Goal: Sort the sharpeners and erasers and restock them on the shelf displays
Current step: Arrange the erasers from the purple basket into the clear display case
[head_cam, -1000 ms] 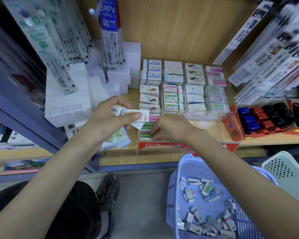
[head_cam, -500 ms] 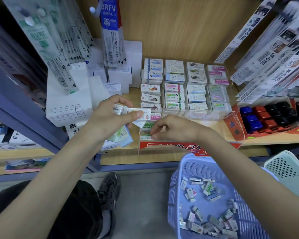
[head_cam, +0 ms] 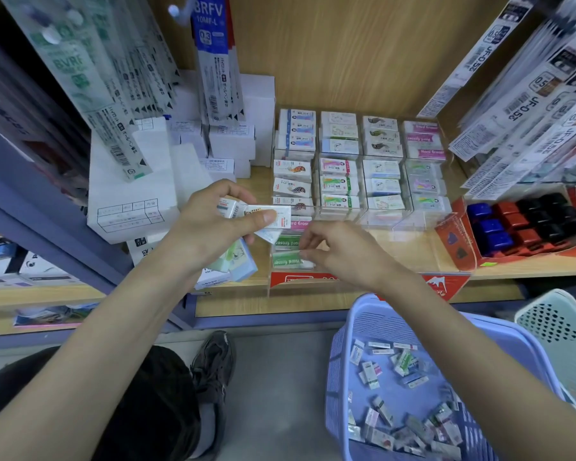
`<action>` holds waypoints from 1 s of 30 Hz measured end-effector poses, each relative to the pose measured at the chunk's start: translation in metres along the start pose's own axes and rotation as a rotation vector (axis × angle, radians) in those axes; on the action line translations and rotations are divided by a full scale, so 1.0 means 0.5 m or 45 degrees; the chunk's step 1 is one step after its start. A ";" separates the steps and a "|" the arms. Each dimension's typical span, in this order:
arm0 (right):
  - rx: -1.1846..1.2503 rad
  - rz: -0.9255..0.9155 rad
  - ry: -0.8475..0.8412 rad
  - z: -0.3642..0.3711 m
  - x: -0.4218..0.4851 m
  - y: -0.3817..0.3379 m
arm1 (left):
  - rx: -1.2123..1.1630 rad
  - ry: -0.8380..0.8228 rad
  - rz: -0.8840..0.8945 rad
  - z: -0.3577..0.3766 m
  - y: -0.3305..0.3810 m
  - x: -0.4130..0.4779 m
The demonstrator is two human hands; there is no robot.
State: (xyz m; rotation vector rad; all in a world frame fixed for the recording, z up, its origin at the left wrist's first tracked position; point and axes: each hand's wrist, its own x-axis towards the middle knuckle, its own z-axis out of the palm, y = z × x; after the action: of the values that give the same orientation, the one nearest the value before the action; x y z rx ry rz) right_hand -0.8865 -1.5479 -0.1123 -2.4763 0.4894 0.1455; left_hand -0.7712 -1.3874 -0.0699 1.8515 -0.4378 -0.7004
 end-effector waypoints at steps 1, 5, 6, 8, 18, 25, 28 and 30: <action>-0.064 -0.001 0.013 0.008 0.001 -0.005 | -0.003 -0.002 0.001 0.001 0.000 0.001; -0.306 -0.021 0.098 0.022 0.005 -0.001 | -0.016 -0.004 0.009 0.002 -0.002 0.003; -0.401 -0.064 0.098 0.023 0.004 0.000 | -0.016 -0.005 0.007 0.003 -0.003 0.004; -0.535 -0.125 0.077 0.021 0.004 0.000 | -0.009 -0.005 -0.004 0.004 -0.003 0.005; 0.624 -0.166 0.421 -0.024 -0.105 -0.050 | -0.008 -0.083 0.003 0.027 -0.003 -0.005; 0.909 -0.076 0.698 0.024 -0.117 -0.057 | -0.396 -0.273 -0.199 0.051 0.010 -0.017; 1.028 -0.057 0.742 0.021 -0.127 -0.055 | -0.495 -0.294 -0.219 0.055 0.016 -0.019; 1.063 -0.053 0.762 0.019 -0.133 -0.055 | -0.524 -0.320 -0.221 0.059 0.020 -0.024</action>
State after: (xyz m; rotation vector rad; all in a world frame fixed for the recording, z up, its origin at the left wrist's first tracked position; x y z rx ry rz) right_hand -0.9374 -1.5012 -0.0907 -1.6617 0.5845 -0.6979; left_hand -0.7991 -1.4052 -0.0656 1.4281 -0.2683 -1.0628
